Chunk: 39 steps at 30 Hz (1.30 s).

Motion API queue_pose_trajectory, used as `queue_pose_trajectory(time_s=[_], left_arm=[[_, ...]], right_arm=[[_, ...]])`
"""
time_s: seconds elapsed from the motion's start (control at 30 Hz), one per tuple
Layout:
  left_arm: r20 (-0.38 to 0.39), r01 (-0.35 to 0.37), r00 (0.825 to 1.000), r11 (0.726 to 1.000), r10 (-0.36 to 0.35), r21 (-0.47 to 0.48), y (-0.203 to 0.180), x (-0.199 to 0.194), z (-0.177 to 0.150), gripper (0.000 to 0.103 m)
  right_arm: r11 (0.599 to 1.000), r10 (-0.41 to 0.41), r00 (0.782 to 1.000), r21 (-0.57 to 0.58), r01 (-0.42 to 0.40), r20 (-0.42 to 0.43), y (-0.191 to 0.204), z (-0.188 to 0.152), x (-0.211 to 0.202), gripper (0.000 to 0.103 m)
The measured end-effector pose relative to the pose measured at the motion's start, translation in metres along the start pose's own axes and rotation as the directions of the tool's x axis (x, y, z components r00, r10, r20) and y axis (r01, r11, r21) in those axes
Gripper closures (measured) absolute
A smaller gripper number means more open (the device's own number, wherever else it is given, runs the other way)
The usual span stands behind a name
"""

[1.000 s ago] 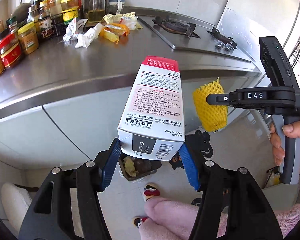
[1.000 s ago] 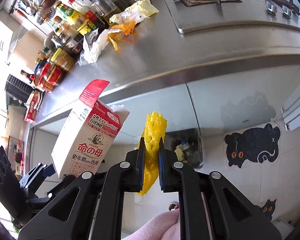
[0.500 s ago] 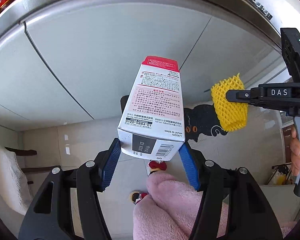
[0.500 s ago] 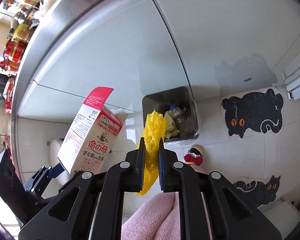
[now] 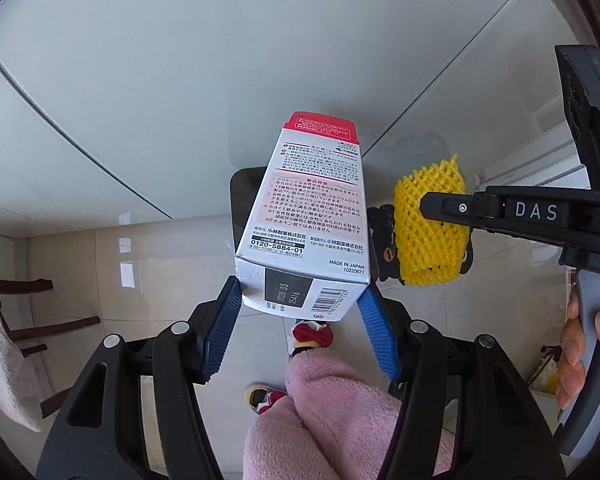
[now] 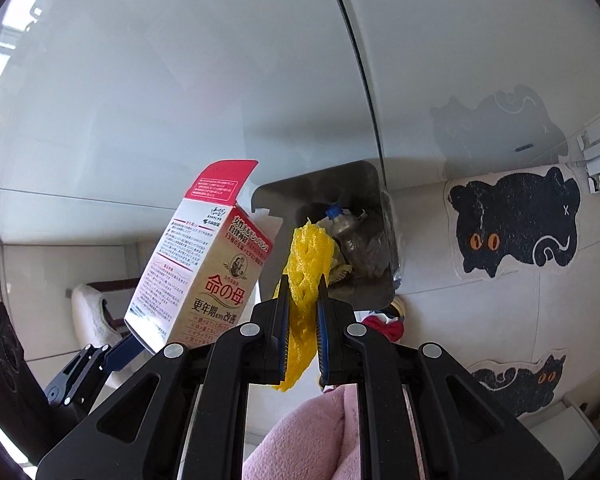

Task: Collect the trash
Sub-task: 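Carry carton and foam net down over the bin and open both tools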

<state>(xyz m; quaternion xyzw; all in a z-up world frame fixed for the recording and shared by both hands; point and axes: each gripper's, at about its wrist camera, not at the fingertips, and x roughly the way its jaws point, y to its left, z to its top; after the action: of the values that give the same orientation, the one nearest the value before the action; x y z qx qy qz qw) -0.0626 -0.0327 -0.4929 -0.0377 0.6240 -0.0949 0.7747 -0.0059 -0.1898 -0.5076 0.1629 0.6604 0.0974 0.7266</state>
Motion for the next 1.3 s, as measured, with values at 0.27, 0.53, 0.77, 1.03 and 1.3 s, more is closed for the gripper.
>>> queue_pose_trajectory(time_s=[0.27,0.53,0.77,1.03,1.3], left_arm=[[-0.038,-0.012,0.999,1.0,0.012,0.002,0.006,0.036,0.002,0.046],[-0.079,-0.025,0.997,0.999,0.023,-0.024,0.014,0.049,0.012,0.028],[-0.073,-0.021,0.997,1.0,0.021,0.004,0.014,0.037,0.015,0.022],[-0.021,0.013,1.0,1.0,-0.013,-0.027,0.016,-0.004,0.016,0.018],[0.123,0.01,0.992,1.0,-0.012,0.018,0.01,-0.092,0.019,0.017]], right_arm=[[1.0,-0.016,0.998,-0.008,0.016,-0.063,-0.005,0.017,0.04,0.087],[0.999,-0.02,0.996,0.036,0.023,-0.084,-0.008,0.028,0.06,0.036],[0.996,-0.009,0.998,0.083,0.014,-0.06,-0.011,0.037,0.048,0.036],[0.996,-0.002,1.0,0.093,0.004,-0.025,-0.006,0.029,0.009,0.036],[0.995,0.006,0.996,0.095,-0.014,0.088,0.0,0.002,-0.077,0.034]])
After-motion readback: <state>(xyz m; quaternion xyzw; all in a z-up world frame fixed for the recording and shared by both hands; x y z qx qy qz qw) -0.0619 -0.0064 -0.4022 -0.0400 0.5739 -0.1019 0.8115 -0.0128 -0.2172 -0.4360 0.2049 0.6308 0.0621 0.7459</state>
